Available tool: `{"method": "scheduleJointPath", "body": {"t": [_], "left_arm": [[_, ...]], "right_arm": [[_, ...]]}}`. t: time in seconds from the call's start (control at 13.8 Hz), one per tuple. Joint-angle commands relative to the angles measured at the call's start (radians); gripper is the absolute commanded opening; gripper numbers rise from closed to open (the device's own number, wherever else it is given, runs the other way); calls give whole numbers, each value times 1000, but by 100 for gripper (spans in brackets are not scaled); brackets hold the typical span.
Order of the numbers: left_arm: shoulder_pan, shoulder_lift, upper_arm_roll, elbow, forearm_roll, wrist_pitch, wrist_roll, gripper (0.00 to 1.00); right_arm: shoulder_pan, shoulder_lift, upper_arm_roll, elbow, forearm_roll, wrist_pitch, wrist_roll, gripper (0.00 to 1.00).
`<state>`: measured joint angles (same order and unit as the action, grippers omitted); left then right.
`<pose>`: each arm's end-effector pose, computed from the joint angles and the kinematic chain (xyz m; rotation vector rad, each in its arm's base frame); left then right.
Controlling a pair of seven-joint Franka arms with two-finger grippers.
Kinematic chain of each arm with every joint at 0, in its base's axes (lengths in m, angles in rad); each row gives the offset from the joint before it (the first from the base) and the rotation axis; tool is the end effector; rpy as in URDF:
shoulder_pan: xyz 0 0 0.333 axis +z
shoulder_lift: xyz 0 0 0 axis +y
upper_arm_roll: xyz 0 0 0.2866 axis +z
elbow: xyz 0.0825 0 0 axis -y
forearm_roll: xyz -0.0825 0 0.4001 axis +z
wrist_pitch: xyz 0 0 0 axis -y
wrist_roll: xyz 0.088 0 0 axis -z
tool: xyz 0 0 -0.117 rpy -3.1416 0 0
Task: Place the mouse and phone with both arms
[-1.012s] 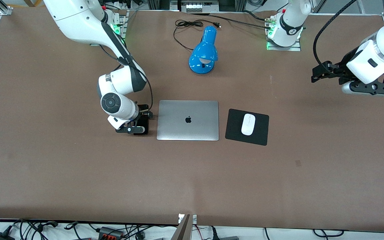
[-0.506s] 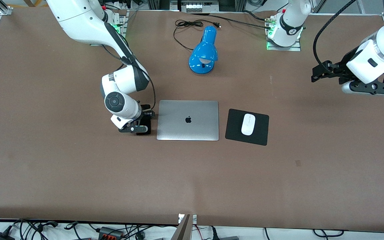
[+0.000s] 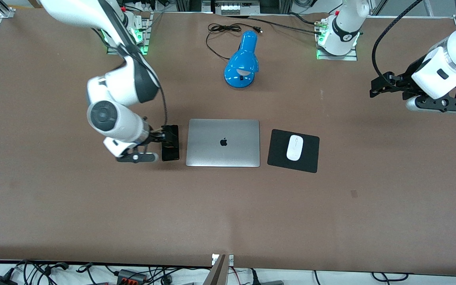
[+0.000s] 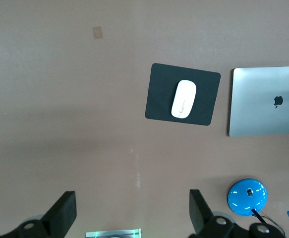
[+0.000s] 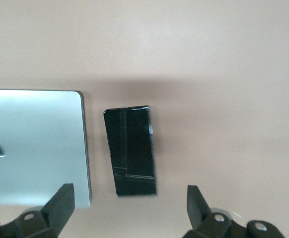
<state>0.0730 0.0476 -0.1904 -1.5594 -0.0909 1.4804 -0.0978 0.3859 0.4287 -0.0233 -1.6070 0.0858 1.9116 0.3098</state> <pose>0.5662 -0.0760 0.5572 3.0486 -0.0342 -0.2072 0.6158 0.2425 0.3270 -3.1094 -0.0320 0.2176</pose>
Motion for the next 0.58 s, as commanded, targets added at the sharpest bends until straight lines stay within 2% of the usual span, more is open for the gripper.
{"method": "scheduleJointPath", "body": {"t": [0.0, 0.22, 0.51], "left_arm": [[5, -2, -8, 18, -3, -19, -7, 100], [5, -2, -8, 18, -3, -19, -7, 100], [7, -2, -8, 16, -3, -20, -7, 100]], "right_arm": [[-54, 16, -3, 211, -52, -185, -87, 100], [-148, -17, -4, 291, -48, -244, -101, 100], [-220, -106, -3, 294, -55, -244, -98, 100]]}}
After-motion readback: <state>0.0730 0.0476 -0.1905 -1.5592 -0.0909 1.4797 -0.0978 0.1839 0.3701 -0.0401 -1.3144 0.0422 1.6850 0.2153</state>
